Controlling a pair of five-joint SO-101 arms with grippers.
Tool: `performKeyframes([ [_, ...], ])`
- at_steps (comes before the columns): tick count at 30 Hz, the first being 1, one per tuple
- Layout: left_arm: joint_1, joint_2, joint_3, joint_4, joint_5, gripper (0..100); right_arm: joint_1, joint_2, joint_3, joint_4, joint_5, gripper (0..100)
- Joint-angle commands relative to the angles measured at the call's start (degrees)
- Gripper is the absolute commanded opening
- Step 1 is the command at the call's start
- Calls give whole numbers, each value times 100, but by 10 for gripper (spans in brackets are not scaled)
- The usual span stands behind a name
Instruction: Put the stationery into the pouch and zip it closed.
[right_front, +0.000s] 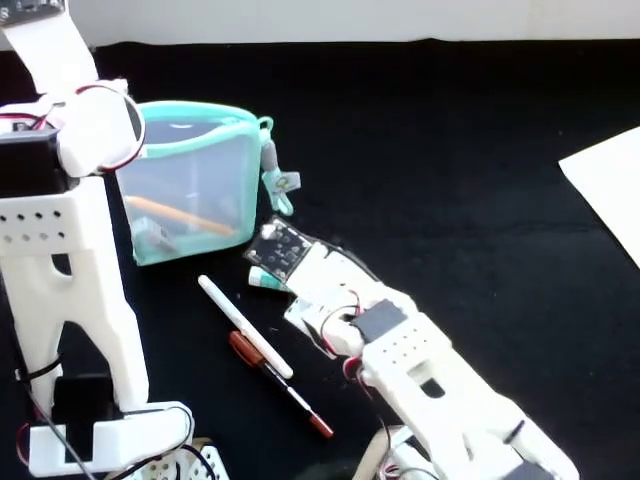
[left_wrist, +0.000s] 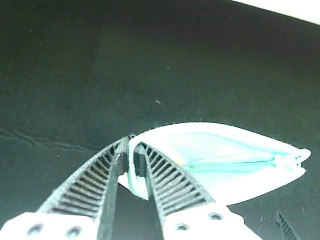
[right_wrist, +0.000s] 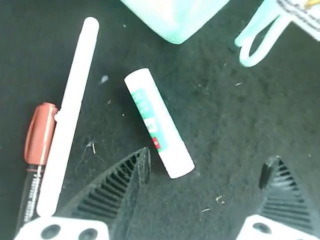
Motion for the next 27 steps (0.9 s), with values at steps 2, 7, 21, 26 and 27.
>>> performKeyframes([
  [2, -22, -4, 22, 18, 26, 6, -57, 804, -119, -541, 220, 356],
  [7, -22, 4, 145, 0, 26, 6, -40, 1657, -927, -734, 211, 356],
  [21, -22, 4, 1068, -264, 18, 6, -57, 3688, -2360, -725, 703, 356],
  [26, -22, 4, 1112, -264, 18, 6, -145, 3837, -2316, -708, 677, 356],
  [27, -22, 4, 1112, -264, 18, 6, -136, 3802, -2316, -664, 677, 356],
])
